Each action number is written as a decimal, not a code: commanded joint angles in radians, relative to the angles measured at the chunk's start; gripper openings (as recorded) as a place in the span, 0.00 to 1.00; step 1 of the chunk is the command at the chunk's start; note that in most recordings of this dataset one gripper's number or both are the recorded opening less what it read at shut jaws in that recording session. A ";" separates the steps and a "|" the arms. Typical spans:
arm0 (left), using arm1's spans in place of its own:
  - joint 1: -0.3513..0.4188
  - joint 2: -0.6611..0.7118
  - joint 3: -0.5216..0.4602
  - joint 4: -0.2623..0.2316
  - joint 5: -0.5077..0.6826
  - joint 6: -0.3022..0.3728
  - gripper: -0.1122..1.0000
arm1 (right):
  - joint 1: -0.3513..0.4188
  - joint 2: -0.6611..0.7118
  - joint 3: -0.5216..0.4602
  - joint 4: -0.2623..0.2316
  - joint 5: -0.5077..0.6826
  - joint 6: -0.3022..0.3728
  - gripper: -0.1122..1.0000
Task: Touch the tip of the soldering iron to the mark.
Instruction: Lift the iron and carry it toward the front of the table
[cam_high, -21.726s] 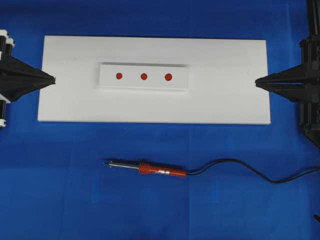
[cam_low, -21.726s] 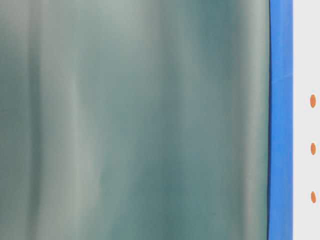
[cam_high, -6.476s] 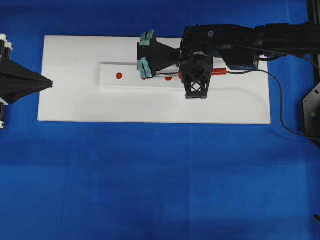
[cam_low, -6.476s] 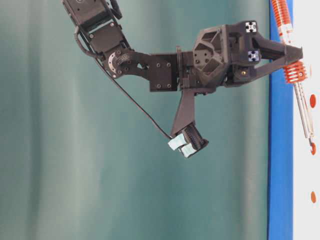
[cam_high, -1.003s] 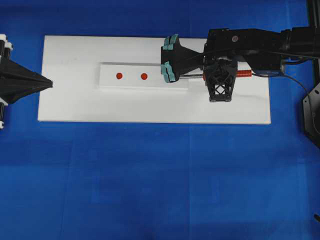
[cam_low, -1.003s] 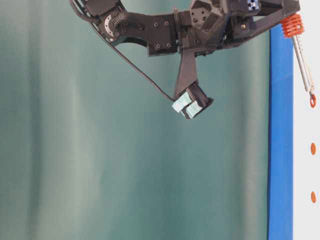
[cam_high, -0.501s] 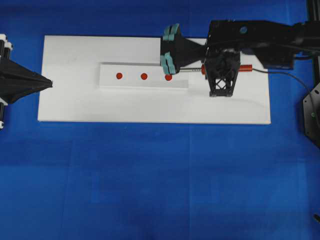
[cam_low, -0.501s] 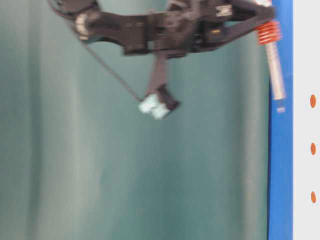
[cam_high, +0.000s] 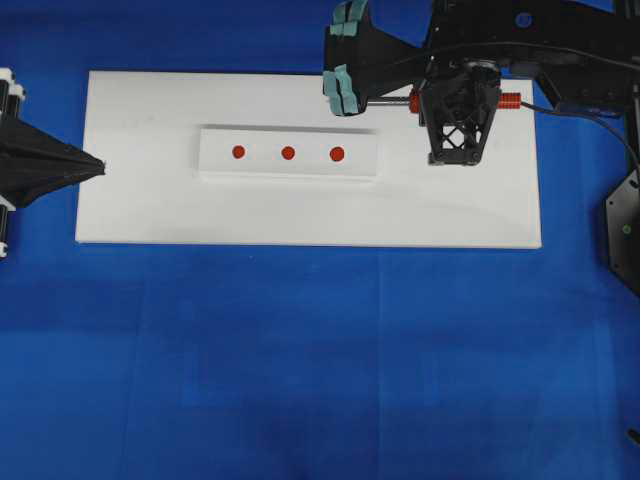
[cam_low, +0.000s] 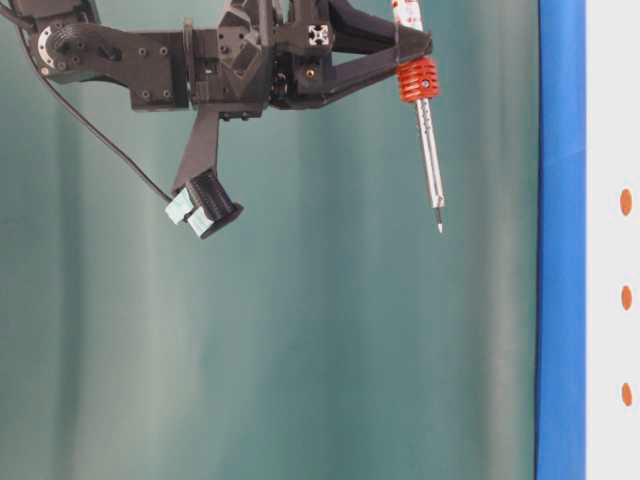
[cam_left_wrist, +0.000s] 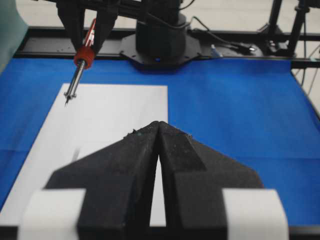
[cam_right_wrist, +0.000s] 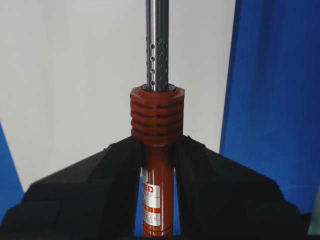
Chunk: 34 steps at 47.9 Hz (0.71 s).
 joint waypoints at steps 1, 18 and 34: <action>-0.002 0.003 -0.009 0.003 -0.006 0.002 0.10 | -0.002 -0.028 -0.023 -0.003 -0.011 0.002 0.16; -0.002 0.003 -0.009 0.002 -0.006 0.000 0.10 | 0.058 -0.028 -0.017 0.009 -0.003 0.071 0.16; -0.002 0.003 -0.009 0.003 -0.006 0.000 0.10 | 0.265 -0.029 -0.005 0.009 0.008 0.279 0.16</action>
